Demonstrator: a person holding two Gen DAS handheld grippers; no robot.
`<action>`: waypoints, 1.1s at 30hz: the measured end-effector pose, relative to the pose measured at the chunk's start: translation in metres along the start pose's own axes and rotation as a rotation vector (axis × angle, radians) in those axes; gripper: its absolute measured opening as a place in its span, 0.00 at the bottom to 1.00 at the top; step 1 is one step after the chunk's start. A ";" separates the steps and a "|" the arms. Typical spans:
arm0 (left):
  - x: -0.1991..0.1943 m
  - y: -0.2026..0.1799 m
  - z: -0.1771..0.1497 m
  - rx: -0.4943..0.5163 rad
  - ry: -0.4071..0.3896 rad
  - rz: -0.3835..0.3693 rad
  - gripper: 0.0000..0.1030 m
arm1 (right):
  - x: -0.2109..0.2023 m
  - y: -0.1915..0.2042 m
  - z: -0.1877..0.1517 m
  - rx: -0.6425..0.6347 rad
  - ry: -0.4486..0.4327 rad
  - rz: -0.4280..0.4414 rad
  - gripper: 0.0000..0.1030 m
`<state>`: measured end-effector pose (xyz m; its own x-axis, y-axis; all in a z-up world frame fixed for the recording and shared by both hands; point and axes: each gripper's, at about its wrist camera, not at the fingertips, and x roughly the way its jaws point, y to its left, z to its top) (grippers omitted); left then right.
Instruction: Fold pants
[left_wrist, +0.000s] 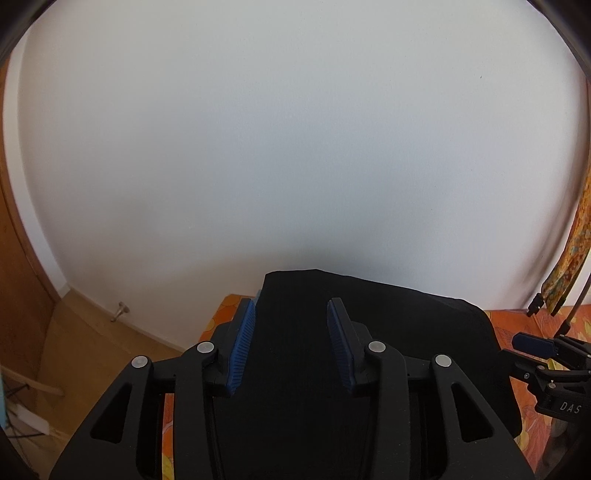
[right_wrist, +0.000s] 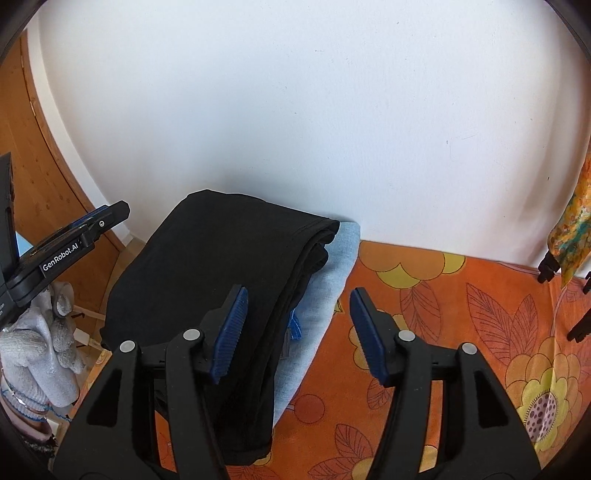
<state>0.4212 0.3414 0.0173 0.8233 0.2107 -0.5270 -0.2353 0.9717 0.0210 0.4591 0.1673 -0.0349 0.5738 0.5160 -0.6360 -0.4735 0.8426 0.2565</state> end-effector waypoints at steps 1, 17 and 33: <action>-0.005 -0.004 0.000 -0.004 0.001 -0.008 0.38 | -0.005 0.001 0.000 0.002 0.000 0.003 0.58; -0.079 -0.032 -0.006 0.016 -0.010 -0.058 0.48 | -0.087 0.004 -0.014 -0.033 -0.031 -0.008 0.59; -0.215 -0.073 -0.037 -0.016 -0.120 -0.087 0.78 | -0.249 0.024 -0.074 -0.210 -0.181 -0.087 0.91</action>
<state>0.2419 0.2216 0.0979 0.8968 0.1375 -0.4205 -0.1674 0.9853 -0.0347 0.2555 0.0477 0.0762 0.7193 0.4779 -0.5041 -0.5342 0.8445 0.0383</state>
